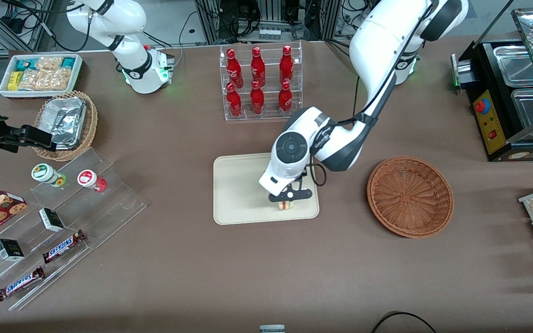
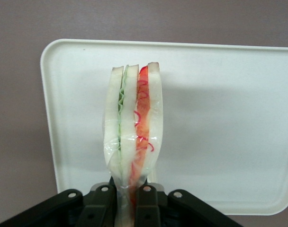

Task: Place sandwich from basket to tray
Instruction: 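Lower the sandwich onto the tray and open the left gripper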

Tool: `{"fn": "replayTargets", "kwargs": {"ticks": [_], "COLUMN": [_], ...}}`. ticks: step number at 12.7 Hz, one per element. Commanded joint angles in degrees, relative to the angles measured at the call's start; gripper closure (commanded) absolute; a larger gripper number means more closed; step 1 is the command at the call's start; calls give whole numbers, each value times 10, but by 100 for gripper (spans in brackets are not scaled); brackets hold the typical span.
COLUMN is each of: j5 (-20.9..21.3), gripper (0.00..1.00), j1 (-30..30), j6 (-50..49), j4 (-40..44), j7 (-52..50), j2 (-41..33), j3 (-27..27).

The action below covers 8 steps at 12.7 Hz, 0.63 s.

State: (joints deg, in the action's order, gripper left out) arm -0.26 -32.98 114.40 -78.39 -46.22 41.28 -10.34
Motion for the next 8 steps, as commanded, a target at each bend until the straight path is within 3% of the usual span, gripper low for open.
{"fn": "replayTargets", "kwargs": {"ticks": [1,8], "j5": [4,-5], "gripper": [100,100], "j1": [-22,-38], "j6": [-20,-12], "j4": [56,94], "j7": [-21,-44], "j2": [36,78], "j3": [7,6]}}
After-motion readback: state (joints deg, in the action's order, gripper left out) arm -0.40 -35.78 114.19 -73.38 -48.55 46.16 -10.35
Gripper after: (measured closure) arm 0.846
